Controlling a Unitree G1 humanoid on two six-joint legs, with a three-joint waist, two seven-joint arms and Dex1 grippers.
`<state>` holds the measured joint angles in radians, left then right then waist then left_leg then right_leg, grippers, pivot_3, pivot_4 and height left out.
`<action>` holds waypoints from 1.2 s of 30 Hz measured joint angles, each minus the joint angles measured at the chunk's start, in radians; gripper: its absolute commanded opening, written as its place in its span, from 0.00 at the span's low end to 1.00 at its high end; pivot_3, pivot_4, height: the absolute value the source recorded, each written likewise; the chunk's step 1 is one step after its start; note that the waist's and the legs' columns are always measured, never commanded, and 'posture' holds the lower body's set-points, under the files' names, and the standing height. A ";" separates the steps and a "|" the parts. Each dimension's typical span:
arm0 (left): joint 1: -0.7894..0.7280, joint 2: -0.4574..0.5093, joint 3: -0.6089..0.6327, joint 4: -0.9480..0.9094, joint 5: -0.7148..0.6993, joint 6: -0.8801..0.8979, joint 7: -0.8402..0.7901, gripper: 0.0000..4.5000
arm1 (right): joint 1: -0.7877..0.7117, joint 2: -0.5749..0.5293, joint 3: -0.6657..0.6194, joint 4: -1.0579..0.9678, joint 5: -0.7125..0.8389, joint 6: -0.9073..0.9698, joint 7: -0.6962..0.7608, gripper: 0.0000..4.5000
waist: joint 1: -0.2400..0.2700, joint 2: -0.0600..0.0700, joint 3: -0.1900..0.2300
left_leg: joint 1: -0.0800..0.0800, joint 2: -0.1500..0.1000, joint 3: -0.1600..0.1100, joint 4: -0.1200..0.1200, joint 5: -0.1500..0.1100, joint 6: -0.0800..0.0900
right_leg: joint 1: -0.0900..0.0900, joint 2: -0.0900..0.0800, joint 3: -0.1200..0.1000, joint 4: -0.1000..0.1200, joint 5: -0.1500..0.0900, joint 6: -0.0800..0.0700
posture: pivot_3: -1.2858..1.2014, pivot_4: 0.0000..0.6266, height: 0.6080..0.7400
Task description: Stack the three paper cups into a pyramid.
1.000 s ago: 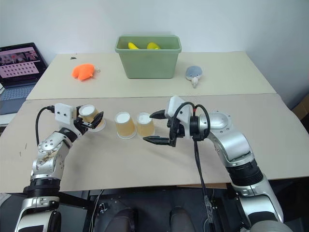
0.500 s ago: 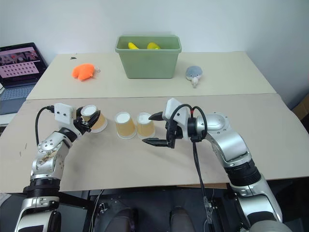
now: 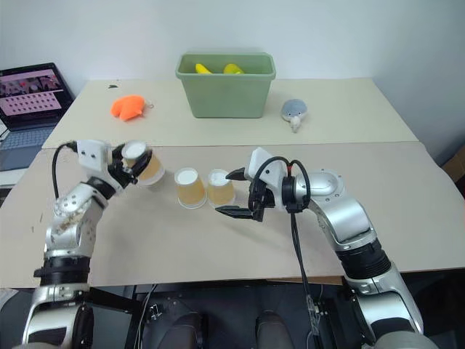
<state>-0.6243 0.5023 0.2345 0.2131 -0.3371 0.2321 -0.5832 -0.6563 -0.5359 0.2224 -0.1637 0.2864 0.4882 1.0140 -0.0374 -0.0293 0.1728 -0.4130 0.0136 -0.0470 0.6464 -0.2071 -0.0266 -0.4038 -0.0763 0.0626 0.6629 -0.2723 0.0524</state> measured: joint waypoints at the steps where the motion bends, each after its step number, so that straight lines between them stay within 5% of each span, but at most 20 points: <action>1: -0.040 0.017 -0.002 -0.004 -0.020 0.018 -0.031 0.56 | 0.000 0.002 0.000 0.005 -0.003 0.000 -0.007 1.00 | -0.001 0.000 0.000 | -0.001 0.000 -0.001 0.000 0.000 0.000 | -0.001 0.000 0.000 -0.001 0.000 0.000 | 0.52 0.24 0.94; 8: -0.318 0.122 -0.079 0.049 -0.124 0.159 -0.353 0.56 | 0.005 0.006 -0.014 0.015 -0.029 0.000 -0.078 1.00 | -0.008 0.000 0.000 | -0.002 0.000 -0.001 0.000 0.000 0.000 | -0.001 0.000 -0.001 0.000 0.000 0.000 | 0.52 0.24 0.94; 16: -0.433 0.120 -0.188 0.284 -0.152 0.249 -0.653 0.56 | 0.061 0.016 -0.055 0.012 -0.036 0.001 -0.181 1.00 | -0.009 0.000 0.000 | -0.002 0.000 -0.001 0.000 0.000 0.000 | -0.001 0.001 -0.001 0.000 0.000 0.000 | 0.52 0.24 0.94; 25: -0.521 0.057 -0.244 0.525 -0.016 0.069 -0.753 0.56 | 0.117 0.014 -0.081 -0.025 -0.037 0.007 -0.251 1.00 | -0.006 0.000 0.000 | -0.003 0.000 -0.001 0.000 0.000 0.000 | -0.002 0.001 -0.001 0.000 0.000 0.001 | 0.52 0.24 0.94; 36: -0.519 -0.002 -0.261 0.535 0.025 0.037 -0.805 0.56 | 0.123 0.004 -0.085 -0.044 -0.036 0.026 -0.264 1.00 | -0.009 0.000 0.000 | -0.003 0.000 -0.001 0.001 0.000 0.000 | -0.002 0.001 -0.001 0.000 0.000 0.001 | 0.52 0.24 0.94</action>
<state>-1.1437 0.5002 -0.0266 0.7478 -0.3120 0.2691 -1.3879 -0.5337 -0.5323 0.1372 -0.2073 0.2508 0.5147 0.7502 -0.0463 -0.0295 0.1730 -0.4158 0.0136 -0.0483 0.6475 -0.2069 -0.0263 -0.4055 -0.0754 0.0615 0.6630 -0.2726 0.0529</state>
